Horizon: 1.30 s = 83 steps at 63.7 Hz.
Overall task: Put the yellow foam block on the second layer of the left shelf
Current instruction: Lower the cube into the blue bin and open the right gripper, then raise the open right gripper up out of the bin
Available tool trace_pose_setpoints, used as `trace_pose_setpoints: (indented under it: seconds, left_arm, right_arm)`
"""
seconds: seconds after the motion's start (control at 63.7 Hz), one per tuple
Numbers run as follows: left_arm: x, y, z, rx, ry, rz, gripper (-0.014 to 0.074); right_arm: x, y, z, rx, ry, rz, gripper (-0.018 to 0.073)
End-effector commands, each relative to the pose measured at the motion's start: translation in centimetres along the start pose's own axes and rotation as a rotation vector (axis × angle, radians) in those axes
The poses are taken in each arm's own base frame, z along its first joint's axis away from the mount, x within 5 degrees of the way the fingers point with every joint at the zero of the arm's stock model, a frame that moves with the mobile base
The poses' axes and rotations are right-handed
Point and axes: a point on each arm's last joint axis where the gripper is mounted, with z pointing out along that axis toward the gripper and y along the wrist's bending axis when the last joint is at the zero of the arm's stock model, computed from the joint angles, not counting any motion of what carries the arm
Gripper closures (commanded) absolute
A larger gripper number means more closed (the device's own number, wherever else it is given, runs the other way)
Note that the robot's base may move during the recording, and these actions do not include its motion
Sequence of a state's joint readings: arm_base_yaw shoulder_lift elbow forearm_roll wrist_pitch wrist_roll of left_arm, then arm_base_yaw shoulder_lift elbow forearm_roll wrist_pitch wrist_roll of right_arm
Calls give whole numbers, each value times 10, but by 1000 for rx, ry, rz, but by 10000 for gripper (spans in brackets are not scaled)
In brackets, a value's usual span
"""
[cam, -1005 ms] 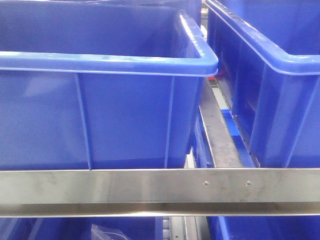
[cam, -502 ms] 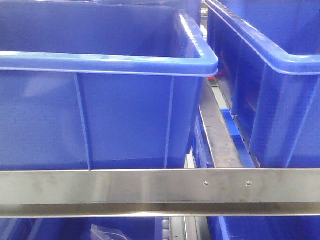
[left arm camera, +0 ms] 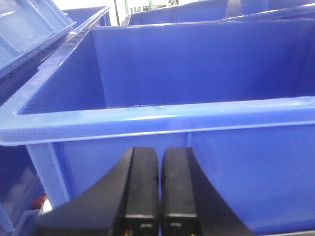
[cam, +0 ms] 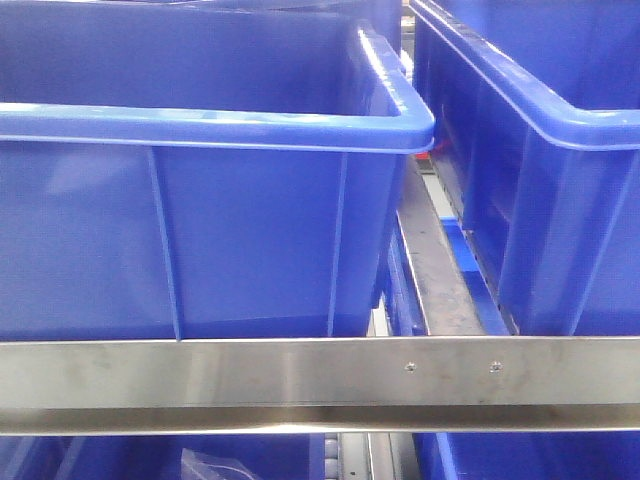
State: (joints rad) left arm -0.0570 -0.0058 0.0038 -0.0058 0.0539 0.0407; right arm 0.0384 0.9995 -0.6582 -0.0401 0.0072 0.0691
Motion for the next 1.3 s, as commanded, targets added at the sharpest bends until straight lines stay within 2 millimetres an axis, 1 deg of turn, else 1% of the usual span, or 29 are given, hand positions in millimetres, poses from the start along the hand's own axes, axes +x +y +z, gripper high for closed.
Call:
trace_pose_setpoints:
  seconds: [0.0,0.094,0.188,0.314,0.487,0.612,0.675,0.832,1.287]
  left_arm:
    - [1,0,-1,2,-71,-9,472]
    - [1,0,-1,2,-71,-9,472]
    - [1,0,-1,2,-71,-9,472]
    - [1,0,-1,2,-71,-9,472]
    - [1,0,-1,2,-71,-9,472]
    - [1,0,-1,2,-71,-9,472]
    - [1,0,-1,2,-71,-9,472]
    - [1,0,-1,2,-71,-9,472]
    - [1,0,-1,2,-71,-9,472]
  right_arm:
    - [-22,0,-19,-6,-180,-12,505]
    - [-17,0,-35,-7,-220,-12,501]
    - [-5,0,-55,-8,-247,-12,501]
    - [17,0,-82,-8,-290,-12,501]
    - [54,-2,-122,-4,-328,-12,501]
    - [75,-3,-140,1,-321,-9,501]
    - [82,-3,-150,4,-328,-8,501]
    - [91,-4,-161,9,-318,-6,501]
    - [92,-4,-161,9,-309,-6,501]
